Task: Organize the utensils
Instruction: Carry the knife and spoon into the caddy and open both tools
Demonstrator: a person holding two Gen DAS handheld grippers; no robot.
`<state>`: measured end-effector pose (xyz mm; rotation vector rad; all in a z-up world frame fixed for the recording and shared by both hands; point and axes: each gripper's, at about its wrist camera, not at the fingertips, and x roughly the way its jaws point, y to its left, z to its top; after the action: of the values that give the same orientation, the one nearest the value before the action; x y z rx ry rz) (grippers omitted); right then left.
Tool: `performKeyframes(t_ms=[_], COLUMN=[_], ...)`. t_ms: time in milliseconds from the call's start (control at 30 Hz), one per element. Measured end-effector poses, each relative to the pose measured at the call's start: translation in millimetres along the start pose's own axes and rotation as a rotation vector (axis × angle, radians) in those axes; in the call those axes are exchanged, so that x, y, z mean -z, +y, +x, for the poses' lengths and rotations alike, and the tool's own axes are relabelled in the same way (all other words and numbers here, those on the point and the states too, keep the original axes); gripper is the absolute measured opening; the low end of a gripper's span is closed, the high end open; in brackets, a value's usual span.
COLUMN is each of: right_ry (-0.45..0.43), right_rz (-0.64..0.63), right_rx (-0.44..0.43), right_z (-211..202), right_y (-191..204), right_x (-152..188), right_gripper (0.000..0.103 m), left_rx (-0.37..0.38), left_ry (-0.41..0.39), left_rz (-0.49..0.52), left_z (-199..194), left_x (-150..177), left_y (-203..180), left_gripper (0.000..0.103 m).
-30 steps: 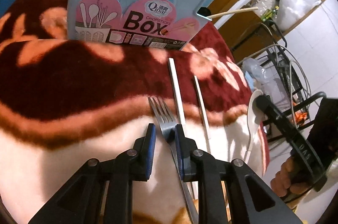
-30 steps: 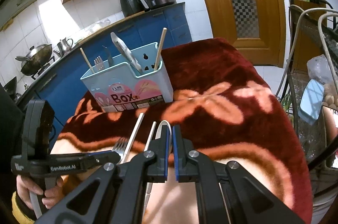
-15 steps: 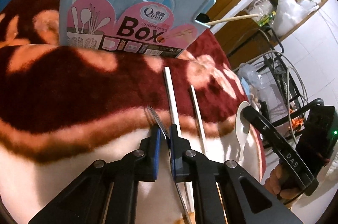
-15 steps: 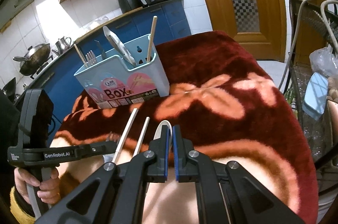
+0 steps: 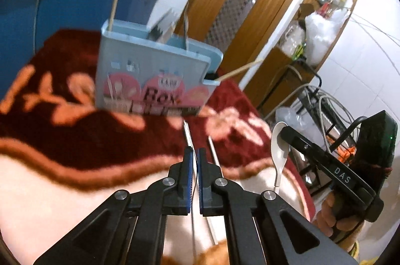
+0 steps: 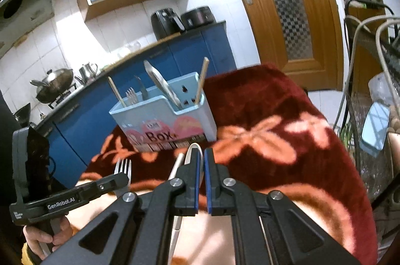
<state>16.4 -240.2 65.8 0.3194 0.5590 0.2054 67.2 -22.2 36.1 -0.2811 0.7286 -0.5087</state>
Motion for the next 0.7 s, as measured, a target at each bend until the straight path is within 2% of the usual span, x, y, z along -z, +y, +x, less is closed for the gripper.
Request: performKeyframes(t_ms=[233,700], right_ry=[-0.075,-0.152], right_rz=[-0.048,-0.14], right_rx=[0.009,0.015], right_z=[-11,-3], right_y=[17,40], right_x=[-16,-50], right_gripper=[0.005,0.005], left_rx=[-0.017,-0.167], left_ry=[-0.141,-0.411], left_rz=[0.039,0.138], left_z=[-33,-65], left_x=[-19,-83], left_y=[-9,-15], left_gripper=[0.001,0.001])
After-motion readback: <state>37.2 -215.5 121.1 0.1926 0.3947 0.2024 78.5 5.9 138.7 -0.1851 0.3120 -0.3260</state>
